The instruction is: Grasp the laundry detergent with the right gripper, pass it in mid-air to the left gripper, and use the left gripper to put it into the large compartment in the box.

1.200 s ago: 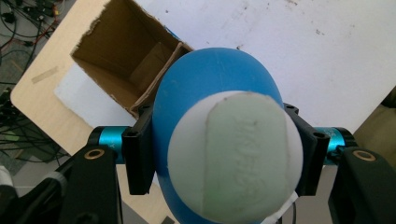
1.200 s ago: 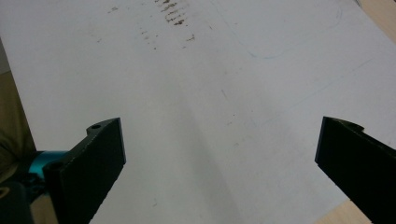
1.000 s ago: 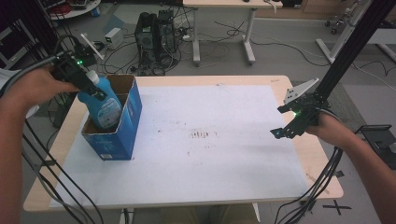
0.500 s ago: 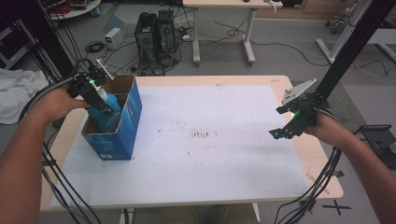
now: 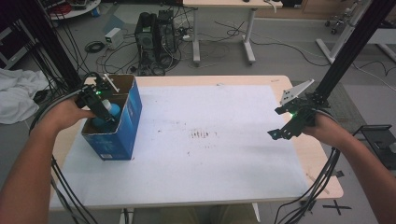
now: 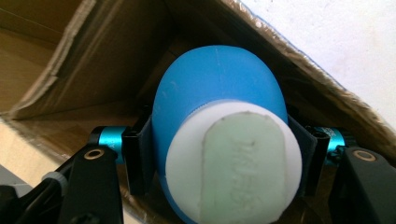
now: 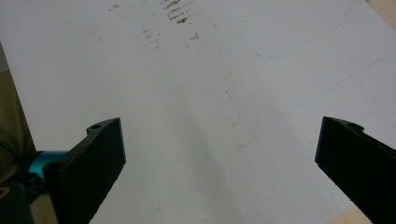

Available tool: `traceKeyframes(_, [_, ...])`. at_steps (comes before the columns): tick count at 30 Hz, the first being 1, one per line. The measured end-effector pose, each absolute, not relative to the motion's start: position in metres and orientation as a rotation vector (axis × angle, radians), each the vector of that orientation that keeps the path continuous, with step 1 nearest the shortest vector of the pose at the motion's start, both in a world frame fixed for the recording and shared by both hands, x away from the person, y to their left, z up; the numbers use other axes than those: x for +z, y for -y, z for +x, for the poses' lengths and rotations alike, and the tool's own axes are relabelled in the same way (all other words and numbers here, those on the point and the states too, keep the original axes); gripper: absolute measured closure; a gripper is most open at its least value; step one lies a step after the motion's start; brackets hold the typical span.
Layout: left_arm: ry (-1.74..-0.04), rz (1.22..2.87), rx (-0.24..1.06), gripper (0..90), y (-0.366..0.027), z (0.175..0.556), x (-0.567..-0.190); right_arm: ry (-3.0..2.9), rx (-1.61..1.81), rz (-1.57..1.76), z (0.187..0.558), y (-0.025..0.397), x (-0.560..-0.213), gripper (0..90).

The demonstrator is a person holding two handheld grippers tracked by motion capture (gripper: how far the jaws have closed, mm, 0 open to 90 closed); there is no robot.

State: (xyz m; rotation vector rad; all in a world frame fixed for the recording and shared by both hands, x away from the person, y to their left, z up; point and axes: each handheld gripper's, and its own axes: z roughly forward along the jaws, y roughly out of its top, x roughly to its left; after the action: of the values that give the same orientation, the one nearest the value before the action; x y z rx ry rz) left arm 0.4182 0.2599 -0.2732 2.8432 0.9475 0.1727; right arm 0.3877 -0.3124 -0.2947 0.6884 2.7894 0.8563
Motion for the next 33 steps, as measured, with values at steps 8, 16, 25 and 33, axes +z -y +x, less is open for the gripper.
traceKeyframes(8, [-0.969,2.818,0.169,37.4,-0.259,0.42,-0.276,-2.793,0.861,0.676,0.388,0.311,-0.297,0.7])
traceKeyframes(16, [-0.951,2.832,0.17,37.1,-0.263,0.422,-0.274,-2.795,0.868,0.674,0.386,0.312,-0.298,0.7])
traceKeyframes(25, [-1.043,2.705,0.195,31.9,-0.266,0.418,-0.276,-2.798,0.864,0.686,0.385,0.311,-0.299,0.7])
traceKeyframes(33, [-1.039,2.636,0.234,31.8,-0.274,0.412,-0.263,-2.798,0.862,0.676,0.386,0.309,-0.299,0.7])
